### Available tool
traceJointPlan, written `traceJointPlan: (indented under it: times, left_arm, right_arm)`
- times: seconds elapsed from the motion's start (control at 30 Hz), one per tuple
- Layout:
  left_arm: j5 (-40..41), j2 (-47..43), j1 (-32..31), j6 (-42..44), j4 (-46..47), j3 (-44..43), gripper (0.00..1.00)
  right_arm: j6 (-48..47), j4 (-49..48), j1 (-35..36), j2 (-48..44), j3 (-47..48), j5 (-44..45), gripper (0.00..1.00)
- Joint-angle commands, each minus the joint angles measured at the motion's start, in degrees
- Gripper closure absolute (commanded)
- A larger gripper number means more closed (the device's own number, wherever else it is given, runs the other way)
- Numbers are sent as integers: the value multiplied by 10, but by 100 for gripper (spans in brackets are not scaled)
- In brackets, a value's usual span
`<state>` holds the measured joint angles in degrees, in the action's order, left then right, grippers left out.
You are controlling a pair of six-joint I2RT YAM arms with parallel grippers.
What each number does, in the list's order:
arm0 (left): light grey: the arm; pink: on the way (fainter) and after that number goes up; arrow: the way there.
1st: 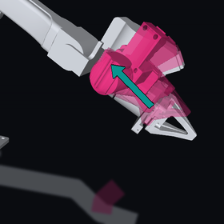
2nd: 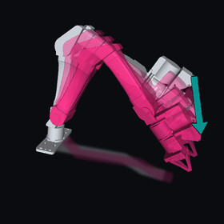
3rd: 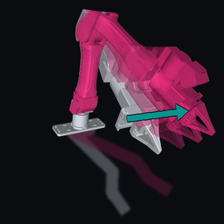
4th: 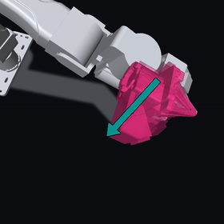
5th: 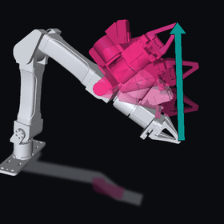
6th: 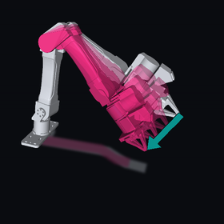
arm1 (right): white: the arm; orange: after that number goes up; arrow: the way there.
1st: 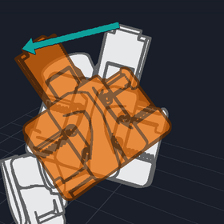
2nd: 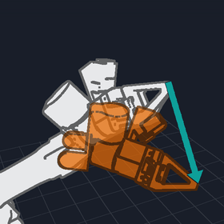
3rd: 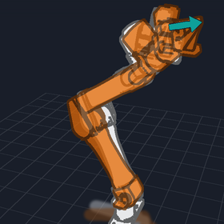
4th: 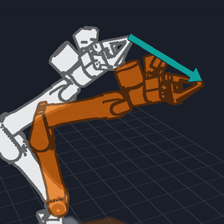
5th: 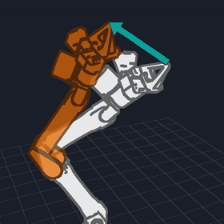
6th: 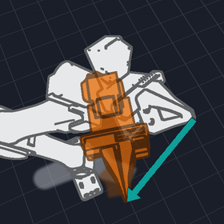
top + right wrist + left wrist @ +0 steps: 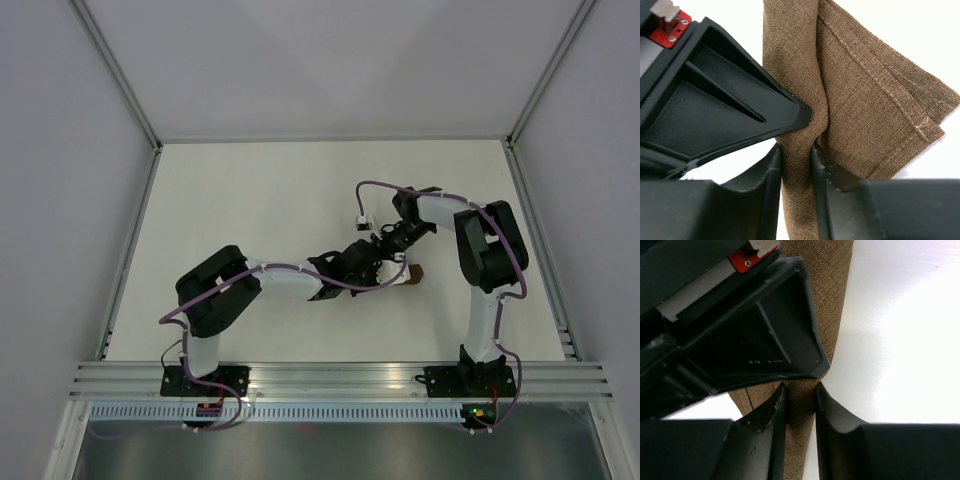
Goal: Fold the napkin, place the utensils inside, and roll it up
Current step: Roll the napkin at the center of the board.
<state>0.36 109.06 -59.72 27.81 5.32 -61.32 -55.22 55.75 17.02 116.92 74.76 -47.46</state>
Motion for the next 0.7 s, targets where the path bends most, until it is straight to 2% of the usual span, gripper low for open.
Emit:
traceJointPlan:
  times: [0.0, 0.1, 0.13, 0.23, 0.27, 0.37, 0.53, 0.67]
  left_arm:
    - [-94, 33, 8, -27, -50, -17, 98]
    - [-122, 33, 18, -34, -73, -18, 98]
    - [-125, 34, 20, -36, -74, -19, 98]
    - [-136, 40, 20, -42, -87, -24, 98]
    - [-140, 43, 20, -43, -91, -26, 98]
    - [-151, 49, 22, -44, -106, -33, 98]
    - [-177, 58, 30, -54, -138, -46, 98]
    - [-205, 66, 44, -67, -162, -62, 98]
  right_arm:
    - [-17, -35, -1, 9, -20, 47, 64]
    - [11, -63, -13, -30, -26, 28, 58]
    - [48, -83, -15, -44, -43, 24, 56]
    - [119, -190, -24, -108, -80, 27, 48]
    - [168, -216, -24, -135, -101, 34, 47]
    - [234, -295, -30, -173, -122, 52, 44]
    - [295, -358, -55, -215, -148, 78, 42]
    - [336, -404, -103, -247, -161, 79, 42]
